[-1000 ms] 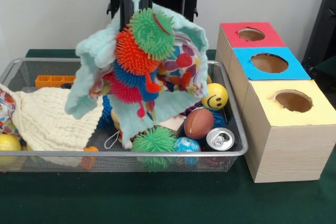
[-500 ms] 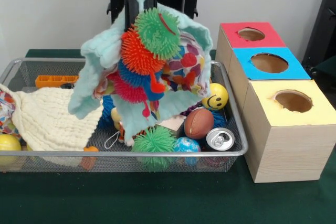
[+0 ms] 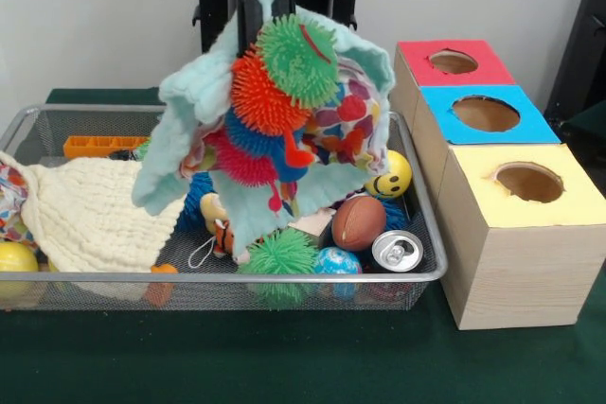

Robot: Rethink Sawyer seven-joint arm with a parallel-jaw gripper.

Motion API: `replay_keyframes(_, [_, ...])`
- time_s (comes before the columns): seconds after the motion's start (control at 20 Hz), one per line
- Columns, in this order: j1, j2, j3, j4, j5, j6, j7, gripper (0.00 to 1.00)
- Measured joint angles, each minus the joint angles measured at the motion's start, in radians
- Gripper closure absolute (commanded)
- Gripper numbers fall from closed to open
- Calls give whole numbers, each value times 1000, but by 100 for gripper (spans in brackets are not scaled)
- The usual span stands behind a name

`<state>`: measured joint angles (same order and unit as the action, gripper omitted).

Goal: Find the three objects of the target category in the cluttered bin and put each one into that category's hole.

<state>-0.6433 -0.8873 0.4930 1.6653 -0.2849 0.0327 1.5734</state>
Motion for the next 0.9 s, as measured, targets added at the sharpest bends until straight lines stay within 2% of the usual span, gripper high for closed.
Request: replay_keyframes(0.9, [75,-34,-8,0,0,0,0,100])
